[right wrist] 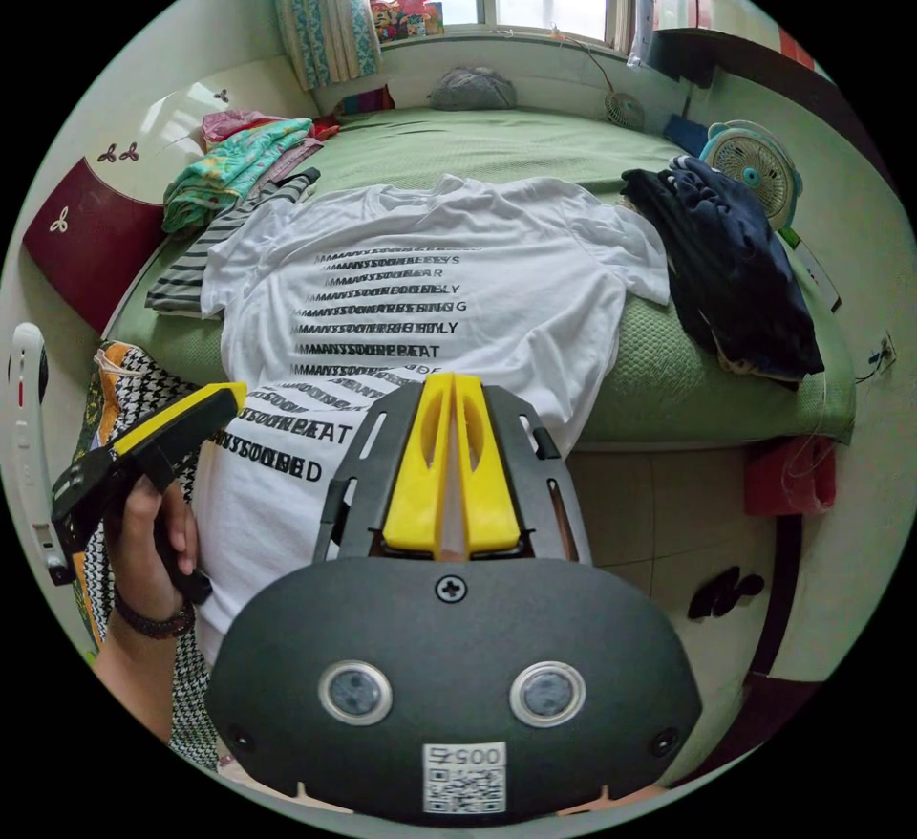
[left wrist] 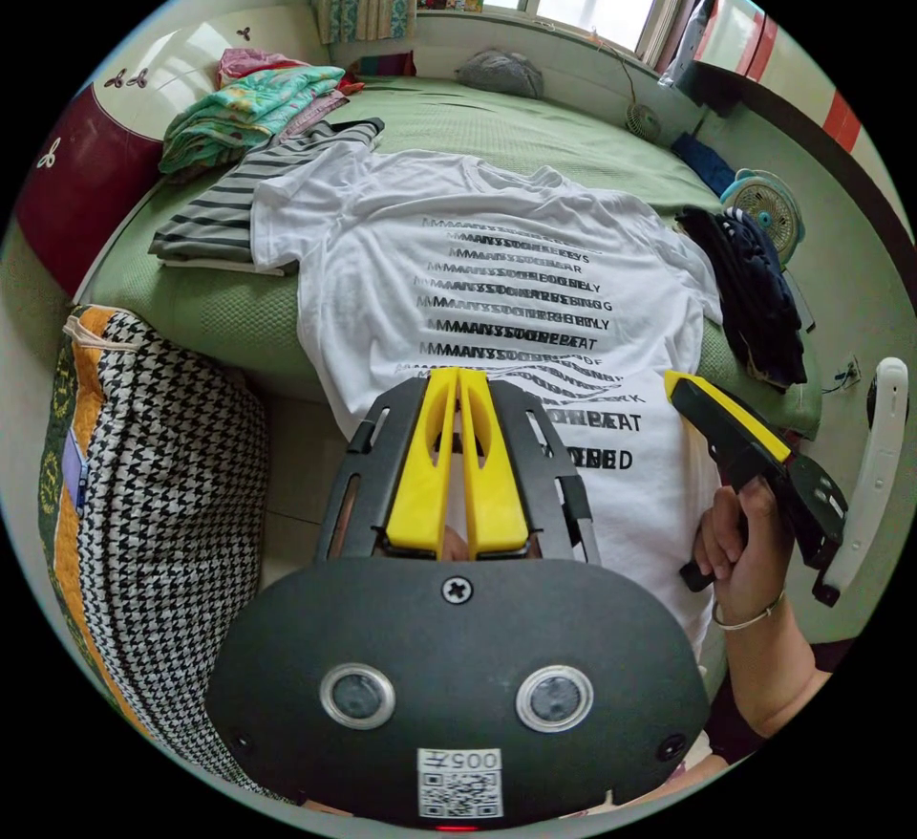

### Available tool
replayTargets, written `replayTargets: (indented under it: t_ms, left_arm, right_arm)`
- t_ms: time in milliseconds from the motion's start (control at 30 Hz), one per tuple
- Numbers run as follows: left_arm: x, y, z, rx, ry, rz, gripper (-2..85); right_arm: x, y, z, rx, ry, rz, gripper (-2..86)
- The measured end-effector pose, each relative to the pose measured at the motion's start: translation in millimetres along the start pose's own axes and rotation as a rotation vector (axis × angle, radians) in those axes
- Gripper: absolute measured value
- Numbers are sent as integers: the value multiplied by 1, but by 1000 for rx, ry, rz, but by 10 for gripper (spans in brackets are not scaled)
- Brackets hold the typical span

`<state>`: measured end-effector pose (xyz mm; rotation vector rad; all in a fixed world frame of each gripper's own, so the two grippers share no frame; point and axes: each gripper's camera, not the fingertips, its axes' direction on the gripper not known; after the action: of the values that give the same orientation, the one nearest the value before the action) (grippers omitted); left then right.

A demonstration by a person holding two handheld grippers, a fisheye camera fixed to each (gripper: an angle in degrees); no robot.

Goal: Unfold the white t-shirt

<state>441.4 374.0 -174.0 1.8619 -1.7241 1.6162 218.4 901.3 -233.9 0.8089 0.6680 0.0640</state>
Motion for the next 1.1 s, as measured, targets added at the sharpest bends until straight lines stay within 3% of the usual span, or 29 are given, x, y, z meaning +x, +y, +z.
replayTargets:
  t_ms: [1100]
  left_arm:
    - [-4,-2,-3,-1,14,-6,-7]
  right_arm:
    - [2,-5,1,0,2,1,-13]
